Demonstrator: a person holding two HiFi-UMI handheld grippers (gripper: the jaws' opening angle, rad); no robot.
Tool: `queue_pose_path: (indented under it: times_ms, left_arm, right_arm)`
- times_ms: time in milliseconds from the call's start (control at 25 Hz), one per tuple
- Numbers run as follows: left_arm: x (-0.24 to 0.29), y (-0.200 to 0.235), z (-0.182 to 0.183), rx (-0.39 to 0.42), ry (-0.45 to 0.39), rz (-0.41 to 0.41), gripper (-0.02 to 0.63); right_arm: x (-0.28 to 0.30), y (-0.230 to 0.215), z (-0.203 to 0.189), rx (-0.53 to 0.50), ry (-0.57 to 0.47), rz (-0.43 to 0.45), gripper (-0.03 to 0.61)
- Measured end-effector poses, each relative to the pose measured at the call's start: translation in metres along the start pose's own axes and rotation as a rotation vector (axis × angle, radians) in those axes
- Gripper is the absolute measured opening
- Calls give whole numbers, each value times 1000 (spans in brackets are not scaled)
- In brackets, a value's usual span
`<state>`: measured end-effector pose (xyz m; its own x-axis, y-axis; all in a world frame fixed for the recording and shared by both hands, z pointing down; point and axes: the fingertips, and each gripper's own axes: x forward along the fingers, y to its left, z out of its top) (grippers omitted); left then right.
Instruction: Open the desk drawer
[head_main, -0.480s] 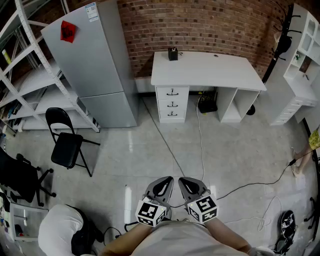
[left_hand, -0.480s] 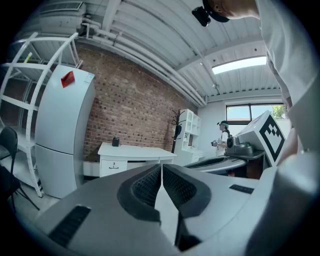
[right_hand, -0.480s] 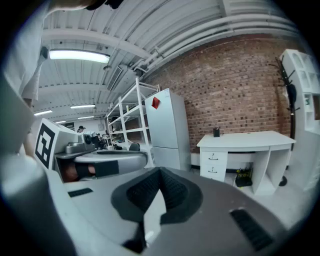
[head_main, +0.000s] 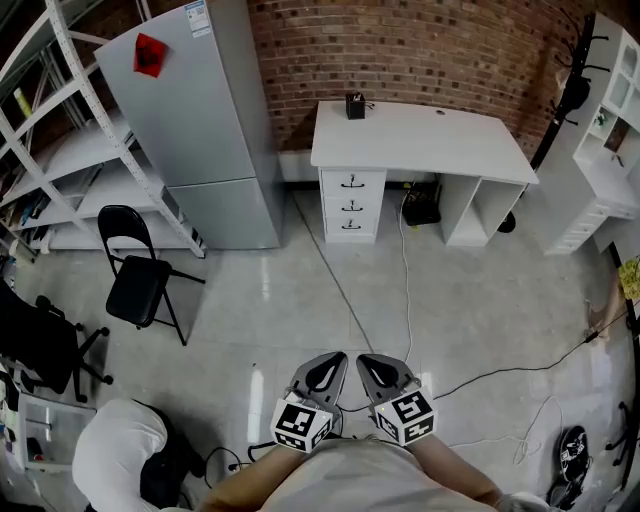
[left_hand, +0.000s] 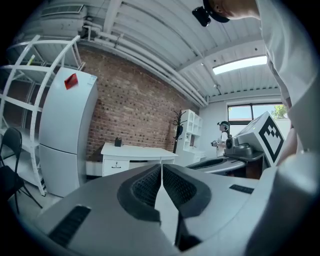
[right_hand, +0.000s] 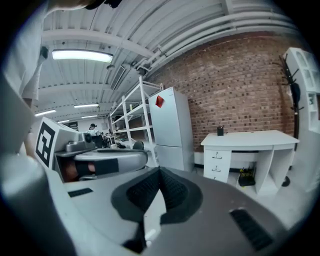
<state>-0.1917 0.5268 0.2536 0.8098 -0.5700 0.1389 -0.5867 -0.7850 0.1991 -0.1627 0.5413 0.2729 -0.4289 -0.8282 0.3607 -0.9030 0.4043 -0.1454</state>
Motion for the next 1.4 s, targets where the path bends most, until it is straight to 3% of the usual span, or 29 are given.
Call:
queue_pose_path:
  times_ms: [200, 560, 1000, 1400]
  left_arm:
    - [-5, -1, -3, -4, 5, 17, 18]
    - [-8, -31, -12, -9, 10, 66, 18]
    - [4, -89, -25, -11, 23, 102, 18]
    - [42, -64, -19, -15, 22, 106, 18]
  right_arm:
    - [-7, -3, 1, 22, -24, -13, 15]
    - [-64, -49, -27, 95, -26, -101, 15]
    - [-112, -51, -54, 81, -8, -21, 15]
    - [-98, -84, -51, 100, -4, -43, 15]
